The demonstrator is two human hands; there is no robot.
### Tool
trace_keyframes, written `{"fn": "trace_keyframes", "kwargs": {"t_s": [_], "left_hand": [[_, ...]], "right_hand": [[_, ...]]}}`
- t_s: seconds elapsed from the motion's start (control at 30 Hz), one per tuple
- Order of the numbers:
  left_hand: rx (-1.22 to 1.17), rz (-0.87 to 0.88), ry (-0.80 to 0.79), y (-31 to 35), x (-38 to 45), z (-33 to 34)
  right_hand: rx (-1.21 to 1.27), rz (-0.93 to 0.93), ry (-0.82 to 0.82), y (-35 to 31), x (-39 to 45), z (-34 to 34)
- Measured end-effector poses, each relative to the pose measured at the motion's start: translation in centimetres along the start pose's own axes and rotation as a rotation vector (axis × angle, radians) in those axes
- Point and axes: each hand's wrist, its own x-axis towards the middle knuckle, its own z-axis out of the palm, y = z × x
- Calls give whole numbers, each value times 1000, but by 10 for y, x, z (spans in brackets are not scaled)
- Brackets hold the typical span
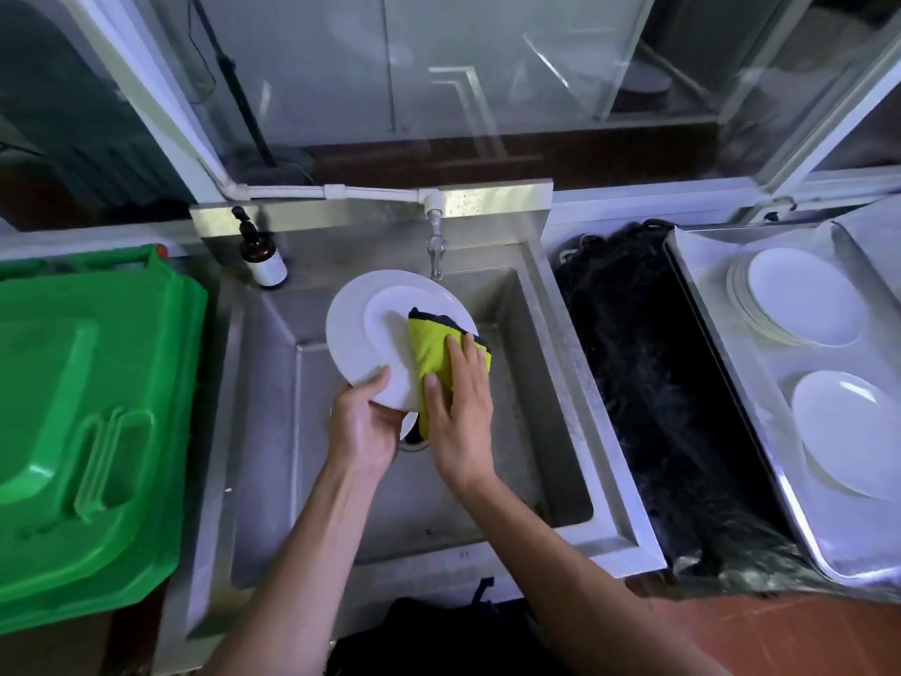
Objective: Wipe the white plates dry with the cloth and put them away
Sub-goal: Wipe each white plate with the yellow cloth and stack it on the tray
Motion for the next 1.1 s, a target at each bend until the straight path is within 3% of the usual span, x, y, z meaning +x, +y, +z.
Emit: {"fn": "trace_keyframes", "kwargs": {"t_s": [0.53,1.1], "left_hand": [[119,-37,-206,50,27,-90],[607,-230,-397,88,39,-113]], "right_hand": [[-11,107,4,-17,30,15],[-213,-46,-23,-19,40,17]]}}
